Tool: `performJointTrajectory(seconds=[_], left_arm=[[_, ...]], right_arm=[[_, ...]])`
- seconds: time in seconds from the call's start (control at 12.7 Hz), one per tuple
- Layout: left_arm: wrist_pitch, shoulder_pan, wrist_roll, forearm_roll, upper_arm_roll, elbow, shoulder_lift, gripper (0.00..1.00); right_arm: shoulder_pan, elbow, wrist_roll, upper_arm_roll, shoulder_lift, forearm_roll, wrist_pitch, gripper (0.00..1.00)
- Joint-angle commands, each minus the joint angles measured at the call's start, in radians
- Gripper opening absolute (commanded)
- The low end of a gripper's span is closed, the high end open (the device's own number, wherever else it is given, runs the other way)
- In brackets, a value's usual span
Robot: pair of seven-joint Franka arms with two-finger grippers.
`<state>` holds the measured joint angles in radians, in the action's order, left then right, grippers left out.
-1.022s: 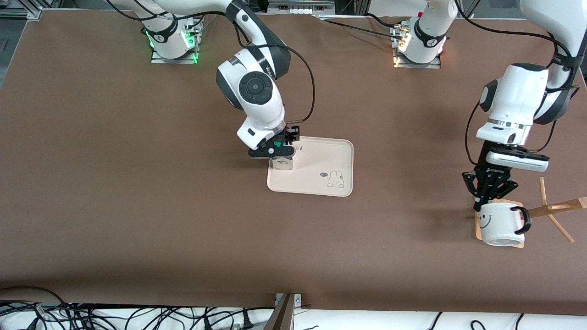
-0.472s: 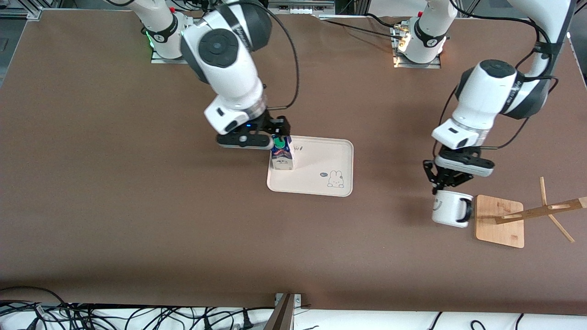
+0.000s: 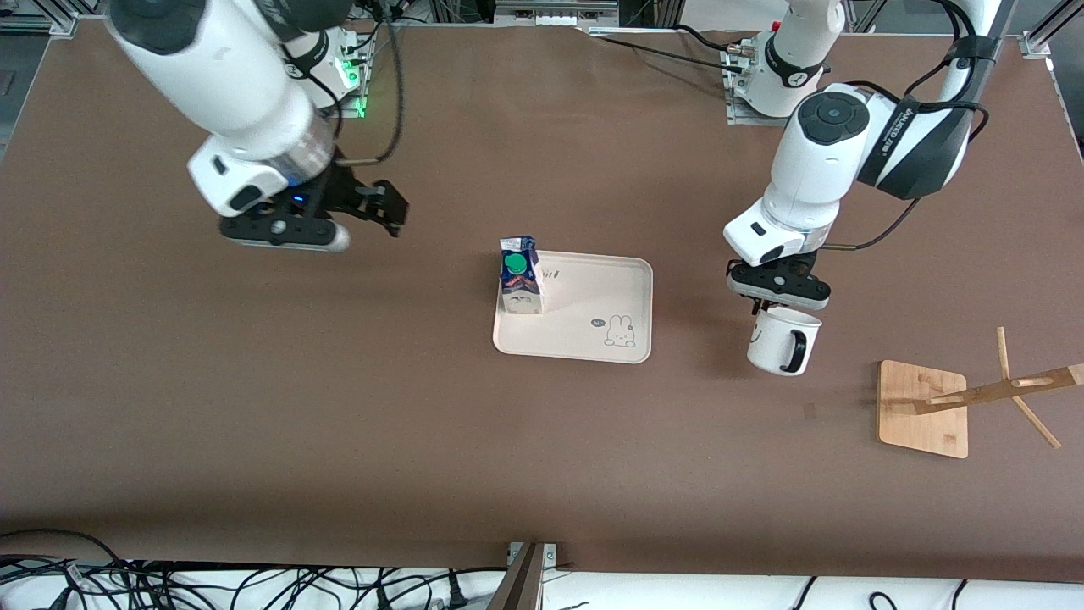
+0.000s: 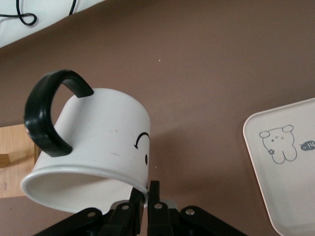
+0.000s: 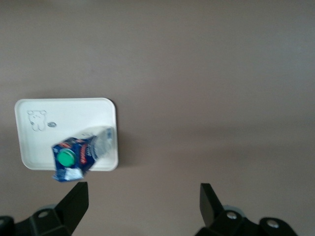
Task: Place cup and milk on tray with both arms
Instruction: 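Release the carton and withdraw the right gripper while the left carries the mug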
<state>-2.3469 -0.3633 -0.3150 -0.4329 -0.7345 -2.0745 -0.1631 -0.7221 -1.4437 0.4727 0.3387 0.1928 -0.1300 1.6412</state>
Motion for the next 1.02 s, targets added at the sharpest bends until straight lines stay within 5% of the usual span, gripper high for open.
performJointTrajectory(seconds=[0.0, 0.08, 0.31, 0.39, 0.63, 0.71, 0.94], left_arm=[[0.133, 0.023, -0.01, 0.011, -0.049, 0.056, -0.032, 0.0], [0.149, 0.053, -0.01, 0.064, -0.049, 0.057, -0.042, 0.0], [0.168, 0.139, -0.004, 0.076, -0.049, 0.079, -0.075, 0.0], [0.19, 0.182, 0.01, 0.06, -0.049, 0.115, -0.088, 0.0], [0.277, 0.242, 0.017, 0.056, -0.04, 0.203, -0.162, 0.0], [0.278, 0.244, 0.008, 0.066, -0.034, 0.203, -0.174, 0.0], [0.273, 0.251, 0.011, 0.103, -0.005, 0.215, -0.211, 0.0]], right_arm=[[-0.007, -0.072, -0.128, 0.072, -0.064, -0.017, -0.044, 1.0], [0.015, -0.072, -0.211, 0.1, -0.071, -0.016, -0.07, 1.0], [0.215, -0.073, -0.411, 0.028, -0.079, -0.002, -0.113, 1.0], [0.299, -0.076, -0.458, -0.019, -0.085, -0.002, -0.119, 1.0], [0.611, -0.148, -0.499, -0.305, -0.153, 0.071, -0.112, 1.0], [0.653, -0.188, -0.499, -0.349, -0.188, 0.076, -0.098, 1.0], [0.653, -0.209, -0.499, -0.352, -0.219, 0.089, -0.075, 1.0]])
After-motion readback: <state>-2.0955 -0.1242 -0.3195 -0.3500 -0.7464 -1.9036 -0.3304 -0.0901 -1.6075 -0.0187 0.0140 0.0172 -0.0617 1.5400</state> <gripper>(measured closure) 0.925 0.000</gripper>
